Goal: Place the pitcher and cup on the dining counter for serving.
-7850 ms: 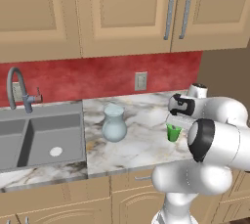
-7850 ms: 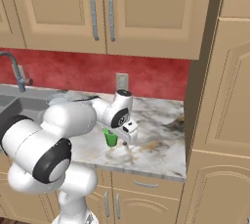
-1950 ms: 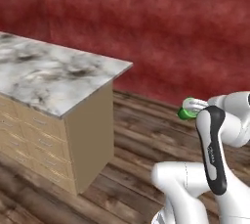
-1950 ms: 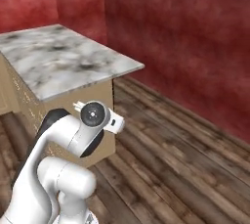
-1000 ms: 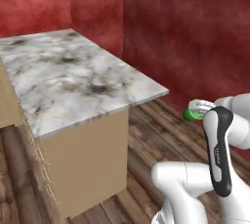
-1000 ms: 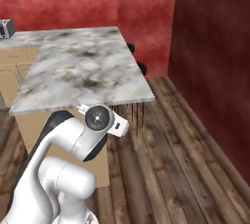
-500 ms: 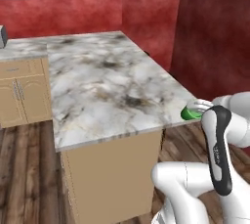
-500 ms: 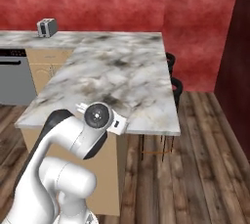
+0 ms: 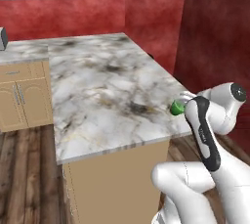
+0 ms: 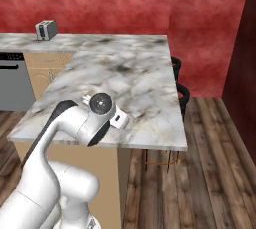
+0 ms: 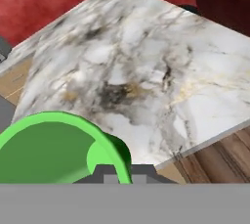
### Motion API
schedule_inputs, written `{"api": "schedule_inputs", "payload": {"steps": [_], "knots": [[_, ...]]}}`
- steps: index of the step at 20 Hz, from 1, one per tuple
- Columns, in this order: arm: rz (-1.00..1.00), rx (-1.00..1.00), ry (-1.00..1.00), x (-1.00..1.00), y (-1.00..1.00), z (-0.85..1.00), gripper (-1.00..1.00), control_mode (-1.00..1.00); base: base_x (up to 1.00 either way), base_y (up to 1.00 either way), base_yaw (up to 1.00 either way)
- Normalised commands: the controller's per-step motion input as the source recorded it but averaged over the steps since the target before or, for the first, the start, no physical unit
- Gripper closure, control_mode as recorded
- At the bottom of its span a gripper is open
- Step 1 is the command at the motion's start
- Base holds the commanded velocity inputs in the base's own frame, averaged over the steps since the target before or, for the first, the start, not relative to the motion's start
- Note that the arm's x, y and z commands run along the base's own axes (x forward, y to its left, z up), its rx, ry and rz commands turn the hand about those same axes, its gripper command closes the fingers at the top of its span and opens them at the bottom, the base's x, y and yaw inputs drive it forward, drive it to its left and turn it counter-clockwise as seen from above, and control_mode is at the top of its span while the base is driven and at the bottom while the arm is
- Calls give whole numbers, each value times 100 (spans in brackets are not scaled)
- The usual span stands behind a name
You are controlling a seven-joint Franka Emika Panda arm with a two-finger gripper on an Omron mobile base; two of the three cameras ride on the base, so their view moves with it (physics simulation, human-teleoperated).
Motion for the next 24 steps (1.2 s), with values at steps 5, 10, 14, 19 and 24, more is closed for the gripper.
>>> {"api": "schedule_inputs", "payload": {"steps": [5,10,14,19,24], "knots": [[-12,20,26,97,-6,0,100,-100,0,0,0],[-11,15,21,89,-6,0,100,-100,0,0,0],[0,0,0,7,1,0,100,-100,0,0,0],[-8,-7,2,86,0,-8,100,-100,0,0,0],[-12,-2,9,100,0,-19,100,-100,0,0,0]]}}
